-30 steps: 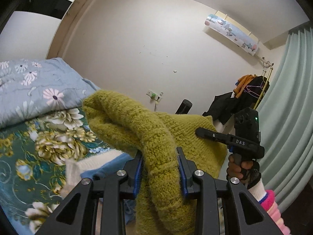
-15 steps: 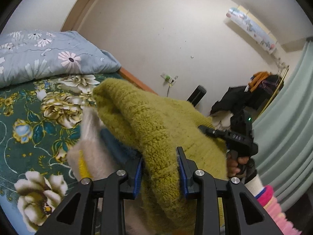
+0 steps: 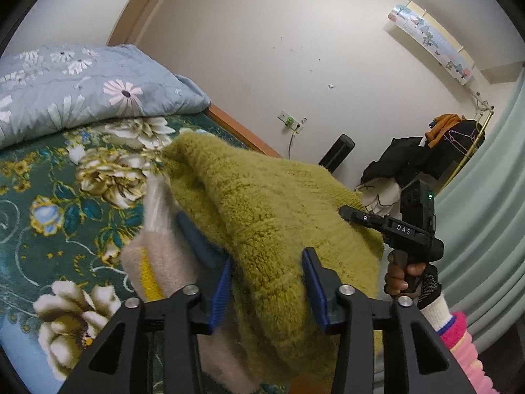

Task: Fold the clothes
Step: 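Lower the vest onto the folded clothes stack and open both tools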

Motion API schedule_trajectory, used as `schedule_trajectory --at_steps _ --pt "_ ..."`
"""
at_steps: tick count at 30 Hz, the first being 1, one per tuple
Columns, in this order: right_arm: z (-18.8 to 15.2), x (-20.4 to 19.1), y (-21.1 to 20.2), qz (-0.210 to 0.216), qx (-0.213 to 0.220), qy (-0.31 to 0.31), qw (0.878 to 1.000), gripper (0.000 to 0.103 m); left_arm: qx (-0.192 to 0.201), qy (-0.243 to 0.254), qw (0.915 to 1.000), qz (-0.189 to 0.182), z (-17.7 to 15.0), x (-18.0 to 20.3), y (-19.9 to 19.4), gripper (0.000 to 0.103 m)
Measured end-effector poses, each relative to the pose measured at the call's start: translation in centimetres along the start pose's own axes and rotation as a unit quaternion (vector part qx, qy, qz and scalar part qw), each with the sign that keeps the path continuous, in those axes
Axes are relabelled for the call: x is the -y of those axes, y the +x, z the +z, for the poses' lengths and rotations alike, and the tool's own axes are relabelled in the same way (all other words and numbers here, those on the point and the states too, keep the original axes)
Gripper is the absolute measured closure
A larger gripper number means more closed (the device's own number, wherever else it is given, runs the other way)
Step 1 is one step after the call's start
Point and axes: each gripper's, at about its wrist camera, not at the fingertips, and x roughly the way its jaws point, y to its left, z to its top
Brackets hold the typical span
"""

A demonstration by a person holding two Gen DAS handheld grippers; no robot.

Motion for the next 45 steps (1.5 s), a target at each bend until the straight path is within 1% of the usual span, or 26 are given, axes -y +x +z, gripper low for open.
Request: schedule_trajectory --at_steps 1,2,3,5,8,12,15,17,19,21,25,29,31,36,38,41,42,43,44,45 --pt "0.0 0.0 -0.5 -0.009 0.003 0.002 1.000 0.051 0.011 0.006 0.9999 0.012 0.2 0.3 -0.7 0.046" --pt "0.1 0.1 -1.0 -0.018 0.006 0.004 1.000 0.050 0.022 0.011 0.9994 0.023 0.4 0.6 -1.4 0.045" --pt "0.1 0.2 -1.7 -0.026 0.012 0.009 1.000 0.045 0.034 0.017 0.9987 0.035 0.5 0.8 -2.2 0.042" --pt "0.2 0.4 -3.1 -0.042 0.026 0.019 0.999 0.045 0.052 0.024 0.9969 0.053 0.8 1.5 -3.6 0.038" --pt "0.2 -0.7 -4.7 -0.056 0.045 0.008 0.997 0.045 0.062 0.057 0.9945 0.063 1.0 3.3 -4.6 0.036" --pt "0.4 -3.8 -5.2 -0.041 0.055 -0.026 0.997 0.045 0.058 0.096 0.9918 0.062 1.4 5.8 -3.1 0.033" --pt "0.3 -6.5 -4.5 -0.038 0.039 -0.066 0.996 0.045 0.035 0.105 0.9918 0.064 1.9 6.6 -1.0 0.033" --pt "-0.1 -7.2 -3.4 -0.044 0.022 -0.085 0.995 0.045 0.022 0.105 0.9920 0.068 1.7 6.4 0.1 0.033" --pt "-0.6 -7.1 -2.4 -0.053 0.012 -0.092 0.994 0.045 0.011 0.097 0.9929 0.067 1.3 5.9 0.9 0.033" --pt "-0.9 -6.4 -1.6 -0.057 0.008 -0.085 0.995 0.045 0.005 0.095 0.9934 0.064 0.9 5.3 1.3 0.033" --pt "-1.2 -4.9 -0.8 -0.044 0.012 -0.060 0.997 0.045 -0.005 0.096 0.9932 0.066 0.6 5.0 2.2 0.033" --pt "-1.4 -4.6 -0.7 -0.038 0.016 -0.051 0.998 0.045 -0.014 0.105 0.9915 0.076 0.1 5.0 3.0 0.033" --pt "-1.4 -4.9 -1.0 -0.044 0.018 -0.052 0.998 0.045 -0.013 0.103 0.9917 0.075 0.0 5.1 2.9 0.033" --pt "-1.8 -7.1 -3.0 -0.060 0.037 -0.071 0.995 0.045 0.002 0.087 0.9945 0.059 0.7 5.3 1.0 0.033" --pt "-2.2 -8.0 -4.0 -0.063 0.046 -0.075 0.994 0.045 0.006 0.090 0.9939 0.064 0.7 5.7 0.3 0.033" --pt "-3.4 -9.3 -5.2 -0.091 0.056 -0.074 0.992 0.044 0.009 0.100 0.9924 0.072 0.3 6.3 -0.6 0.033" --pt "-4.0 -9.8 -5.5 -0.108 0.060 -0.073 0.990 0.042 0.011 0.101 0.9924 0.070 -0.1 6.5 -1.0 0.032" --pt "-4.7 -10.1 -5.9 -0.117 0.066 -0.073 0.988 0.039 0.011 0.098 0.9929 0.067 -0.6 6.5 -1.3 0.030" --pt "-5.3 -10.4 -6.1 -0.120 0.072 -0.075 0.987 0.035 0.012 0.095 0.9934 0.063 -1.0 6.5 -1.5 0.028" --pt "-6.1 -10.8 -6.4 -0.120 0.077 -0.075 0.987 0.028 0.009 0.091 0.9939 0.061 -1.4 6.4 -1.8 0.026"
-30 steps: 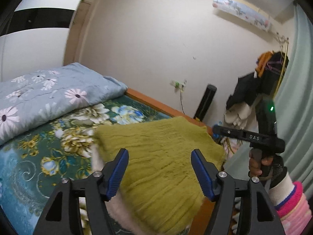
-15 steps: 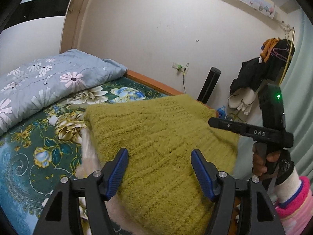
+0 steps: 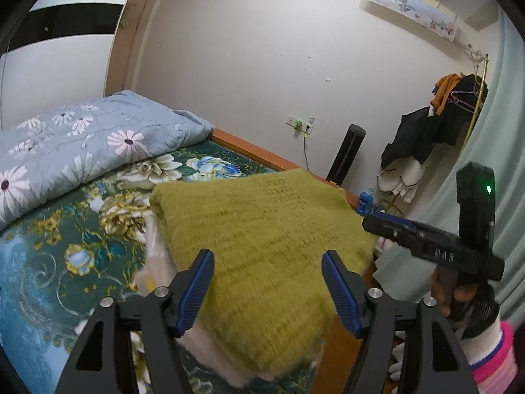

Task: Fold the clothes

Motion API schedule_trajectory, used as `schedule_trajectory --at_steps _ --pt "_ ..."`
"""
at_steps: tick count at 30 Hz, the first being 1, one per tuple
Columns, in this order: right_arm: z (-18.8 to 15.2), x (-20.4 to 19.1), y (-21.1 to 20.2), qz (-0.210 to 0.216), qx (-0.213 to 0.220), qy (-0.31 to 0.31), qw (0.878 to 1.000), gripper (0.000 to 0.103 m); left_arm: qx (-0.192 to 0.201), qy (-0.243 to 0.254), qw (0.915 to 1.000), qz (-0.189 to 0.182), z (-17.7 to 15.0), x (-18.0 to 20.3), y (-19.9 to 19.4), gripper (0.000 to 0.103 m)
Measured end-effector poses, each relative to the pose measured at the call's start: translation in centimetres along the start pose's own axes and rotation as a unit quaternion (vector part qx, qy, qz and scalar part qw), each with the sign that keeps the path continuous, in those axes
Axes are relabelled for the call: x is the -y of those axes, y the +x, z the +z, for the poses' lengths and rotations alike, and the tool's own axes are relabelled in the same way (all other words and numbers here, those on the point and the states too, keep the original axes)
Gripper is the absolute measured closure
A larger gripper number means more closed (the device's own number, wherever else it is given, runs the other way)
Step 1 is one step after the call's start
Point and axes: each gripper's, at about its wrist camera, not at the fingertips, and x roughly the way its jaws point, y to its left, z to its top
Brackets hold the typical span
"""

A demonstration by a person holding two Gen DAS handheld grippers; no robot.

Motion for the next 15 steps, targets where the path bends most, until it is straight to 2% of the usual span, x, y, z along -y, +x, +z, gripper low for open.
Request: schedule_trajectory --at_steps 1,6,9,14,15 --pt "-0.6 -0.4 -0.4 0.001 0.005 0.000 1.000 0.024 -0.003 0.000 1.0000 -0.001 -0.4 0.0 -0.2 0.026" --pt "-3.5 -2.8 -1.6 0.004 0.010 -0.004 1.000 0.023 -0.010 0.013 0.9997 0.019 -1.9 0.6 -1.2 0.021" --pt "-4.8 -3.9 -1.9 -0.006 0.013 0.000 1.000 0.011 -0.002 0.012 0.9997 0.021 -2.8 0.9 -2.2 0.016" --pt "-6.3 -5.3 -2.5 -0.002 0.020 0.018 1.000 0.008 0.007 0.000 0.9997 0.022 -4.8 0.9 -3.7 0.009" --pt "-6.6 -5.7 -2.5 -0.003 0.020 0.019 1.000 0.000 0.008 0.003 0.9996 0.026 -5.1 1.0 -4.0 0.007"
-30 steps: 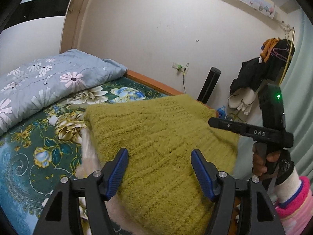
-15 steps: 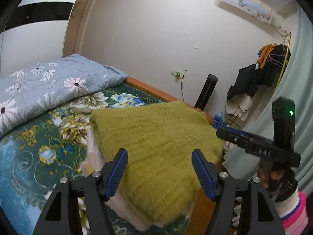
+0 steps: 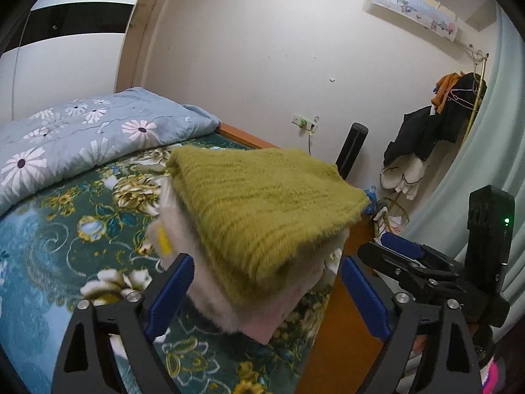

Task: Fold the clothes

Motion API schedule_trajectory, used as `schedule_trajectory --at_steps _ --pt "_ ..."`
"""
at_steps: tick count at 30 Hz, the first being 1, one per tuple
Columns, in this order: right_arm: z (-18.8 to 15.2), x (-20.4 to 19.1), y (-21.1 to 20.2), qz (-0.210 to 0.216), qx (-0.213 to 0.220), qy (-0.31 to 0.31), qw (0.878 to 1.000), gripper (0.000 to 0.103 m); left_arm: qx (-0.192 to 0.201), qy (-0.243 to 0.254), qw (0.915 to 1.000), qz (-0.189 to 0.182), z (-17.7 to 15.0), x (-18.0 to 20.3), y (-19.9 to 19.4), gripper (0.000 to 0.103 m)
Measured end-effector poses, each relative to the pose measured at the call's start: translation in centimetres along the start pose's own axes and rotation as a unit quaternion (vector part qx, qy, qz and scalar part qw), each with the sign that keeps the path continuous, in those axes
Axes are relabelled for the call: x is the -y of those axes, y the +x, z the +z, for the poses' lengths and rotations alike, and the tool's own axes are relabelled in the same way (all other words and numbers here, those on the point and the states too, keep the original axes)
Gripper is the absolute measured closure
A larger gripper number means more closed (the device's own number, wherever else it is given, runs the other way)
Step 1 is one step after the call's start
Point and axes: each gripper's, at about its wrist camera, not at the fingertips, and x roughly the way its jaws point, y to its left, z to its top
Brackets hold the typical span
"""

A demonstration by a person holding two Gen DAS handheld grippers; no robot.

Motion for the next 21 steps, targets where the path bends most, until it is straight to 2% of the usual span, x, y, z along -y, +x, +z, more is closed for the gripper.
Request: schedule_trajectory --at_steps 4,11,14,18,21 --pt "-1.2 -0.8 -0.5 -0.004 -0.002 0.002 1.000 0.000 0.005 0.012 0.9998 0.016 -0.9 0.4 -1.1 0.000" --pt "-3.3 -1.1 -2.1 -0.014 0.022 0.049 0.998 0.000 0.019 0.000 0.9993 0.033 -2.3 -0.1 -2.8 0.000" --pt "-3.6 -1.2 -2.6 -0.016 0.034 0.067 0.997 0.000 0.021 -0.003 0.9981 0.057 -2.9 -0.4 -3.4 0.000" --pt "-4.2 -1.9 -3.7 -0.038 0.041 0.065 0.996 0.000 0.035 0.000 0.9942 0.101 -3.6 -0.7 -4.3 0.000" --pt "-4.8 -2.7 -4.5 -0.057 0.041 0.056 0.996 0.000 0.039 -0.003 0.9925 0.115 -4.1 -1.1 -4.9 0.000"
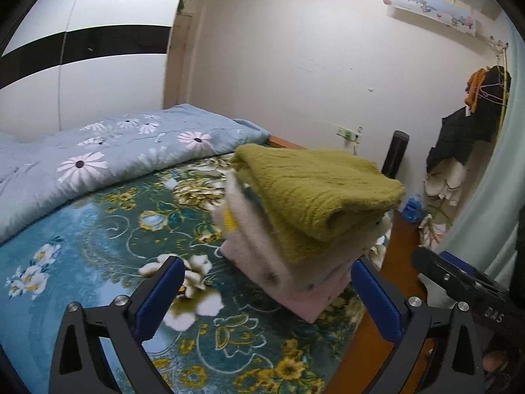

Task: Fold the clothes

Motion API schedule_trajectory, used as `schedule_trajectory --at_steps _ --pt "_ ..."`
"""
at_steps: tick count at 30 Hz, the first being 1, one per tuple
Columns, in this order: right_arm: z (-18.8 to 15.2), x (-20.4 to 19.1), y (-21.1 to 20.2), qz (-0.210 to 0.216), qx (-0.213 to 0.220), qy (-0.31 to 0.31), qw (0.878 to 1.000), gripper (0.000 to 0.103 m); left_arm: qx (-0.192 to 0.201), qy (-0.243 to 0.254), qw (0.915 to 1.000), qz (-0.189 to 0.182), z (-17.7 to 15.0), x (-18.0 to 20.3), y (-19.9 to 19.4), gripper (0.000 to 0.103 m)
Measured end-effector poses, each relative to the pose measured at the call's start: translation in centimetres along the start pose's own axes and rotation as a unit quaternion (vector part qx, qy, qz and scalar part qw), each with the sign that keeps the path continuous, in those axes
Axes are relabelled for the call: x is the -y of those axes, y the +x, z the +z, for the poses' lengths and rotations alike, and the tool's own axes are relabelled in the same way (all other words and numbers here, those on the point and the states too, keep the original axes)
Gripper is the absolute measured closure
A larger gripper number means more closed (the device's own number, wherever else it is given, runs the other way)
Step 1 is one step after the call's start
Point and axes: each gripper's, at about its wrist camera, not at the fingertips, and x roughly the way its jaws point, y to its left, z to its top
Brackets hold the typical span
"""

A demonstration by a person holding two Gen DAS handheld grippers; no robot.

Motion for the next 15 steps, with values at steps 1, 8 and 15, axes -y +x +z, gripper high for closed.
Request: schedule_trajectory --at_steps 1,8,15 --pt "-0.2 -0.3 -0.3 -0.005 0.000 -0.005 1.000 0.000 -0.002 0.000 1.0000 0.003 -0.1 0.0 -0.1 0.000" --pt "-1.3 -1.0 -2.0 -0.045 -0.002 -0.002 0.999 0.000 0.001 0.030 0.9988 0.038 -0.8 0.8 -1.7 0.000" --pt "-1.3 -1.5 -3.4 -0.059 0.002 -0.010 0.998 0.000 0.009 0.060 0.9965 0.058 -1.4 1.8 -3.1 0.000"
